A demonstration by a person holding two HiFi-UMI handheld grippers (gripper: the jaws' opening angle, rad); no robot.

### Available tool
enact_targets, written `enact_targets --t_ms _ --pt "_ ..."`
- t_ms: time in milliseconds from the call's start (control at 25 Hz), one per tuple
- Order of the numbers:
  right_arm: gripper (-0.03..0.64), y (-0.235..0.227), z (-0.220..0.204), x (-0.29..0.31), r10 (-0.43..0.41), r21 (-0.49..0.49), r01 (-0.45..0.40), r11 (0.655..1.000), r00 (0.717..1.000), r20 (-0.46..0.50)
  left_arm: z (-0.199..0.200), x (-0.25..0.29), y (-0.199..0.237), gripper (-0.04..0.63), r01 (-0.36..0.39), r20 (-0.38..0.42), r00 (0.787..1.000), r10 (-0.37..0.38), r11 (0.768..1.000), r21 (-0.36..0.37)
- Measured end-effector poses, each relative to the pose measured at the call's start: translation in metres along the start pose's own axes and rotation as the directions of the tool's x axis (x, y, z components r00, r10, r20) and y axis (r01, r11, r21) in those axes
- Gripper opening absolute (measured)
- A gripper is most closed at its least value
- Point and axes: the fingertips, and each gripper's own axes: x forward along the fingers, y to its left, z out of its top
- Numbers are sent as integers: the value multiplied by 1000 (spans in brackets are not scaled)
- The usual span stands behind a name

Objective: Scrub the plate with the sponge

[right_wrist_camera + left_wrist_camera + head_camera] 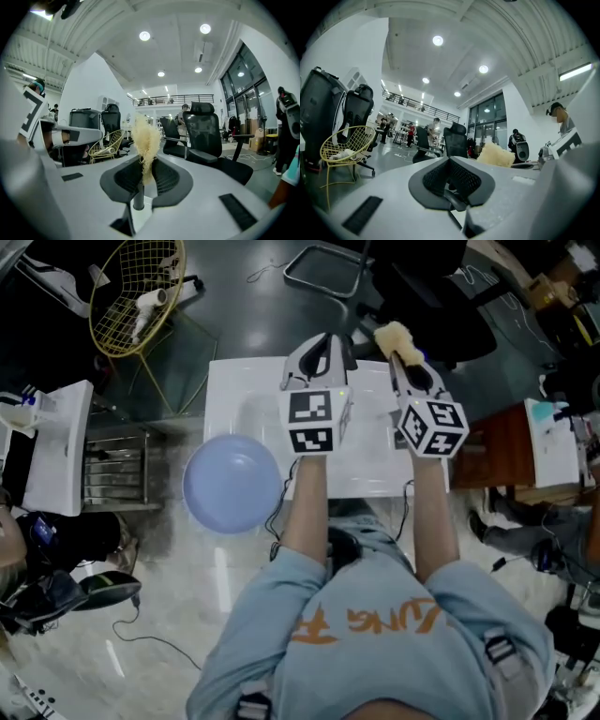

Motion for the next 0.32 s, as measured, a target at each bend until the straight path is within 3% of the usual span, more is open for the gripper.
enact_targets --t_ms 320 --pt "52 8 -6 2 -27 -30 27 999 999 17 -15 2 -1 2 14 -7 1000 -14 1000 11"
